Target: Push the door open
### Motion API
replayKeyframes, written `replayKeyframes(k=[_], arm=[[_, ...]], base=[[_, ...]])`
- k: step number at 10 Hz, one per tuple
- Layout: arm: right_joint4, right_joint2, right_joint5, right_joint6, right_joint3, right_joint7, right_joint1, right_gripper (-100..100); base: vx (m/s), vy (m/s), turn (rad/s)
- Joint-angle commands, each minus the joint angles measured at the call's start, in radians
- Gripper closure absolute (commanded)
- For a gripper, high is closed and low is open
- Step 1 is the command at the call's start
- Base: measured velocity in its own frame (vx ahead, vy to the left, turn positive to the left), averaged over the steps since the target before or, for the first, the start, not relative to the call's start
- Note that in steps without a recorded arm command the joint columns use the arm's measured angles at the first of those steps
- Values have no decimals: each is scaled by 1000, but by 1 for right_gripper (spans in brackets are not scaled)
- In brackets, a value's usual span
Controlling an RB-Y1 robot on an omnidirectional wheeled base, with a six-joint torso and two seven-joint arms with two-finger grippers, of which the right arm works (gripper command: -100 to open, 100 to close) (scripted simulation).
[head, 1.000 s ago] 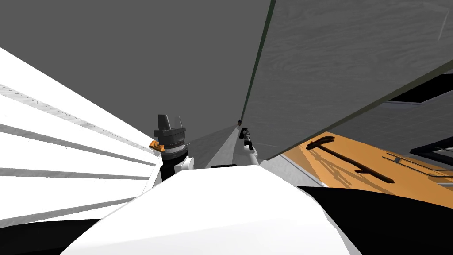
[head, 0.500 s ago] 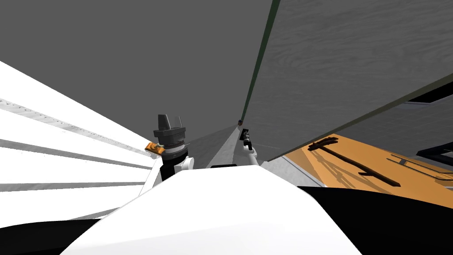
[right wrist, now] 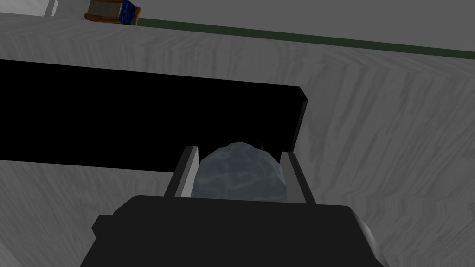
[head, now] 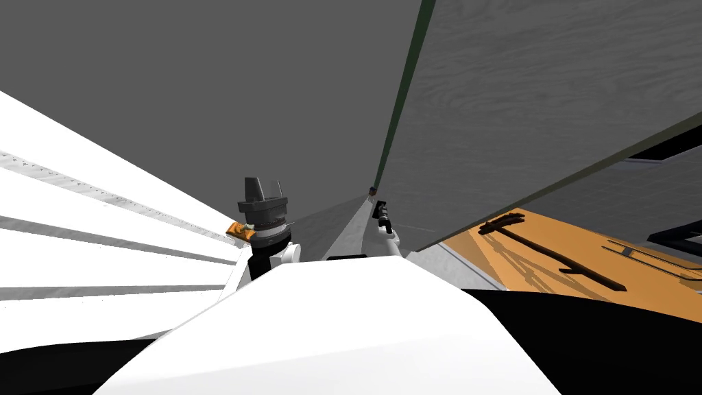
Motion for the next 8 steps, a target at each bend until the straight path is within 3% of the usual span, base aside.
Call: replayKeyframes(k=[1, 4, 8], arm=[[-9, -20, -4, 0, -21, 3, -8, 100], [-14, -26, -6, 4, -37, 6, -7, 100], [-32, -19, -17, 19, -95, 17, -4, 100]], base=[[180, 54, -48], [133, 24, -21], [193, 50, -50]])
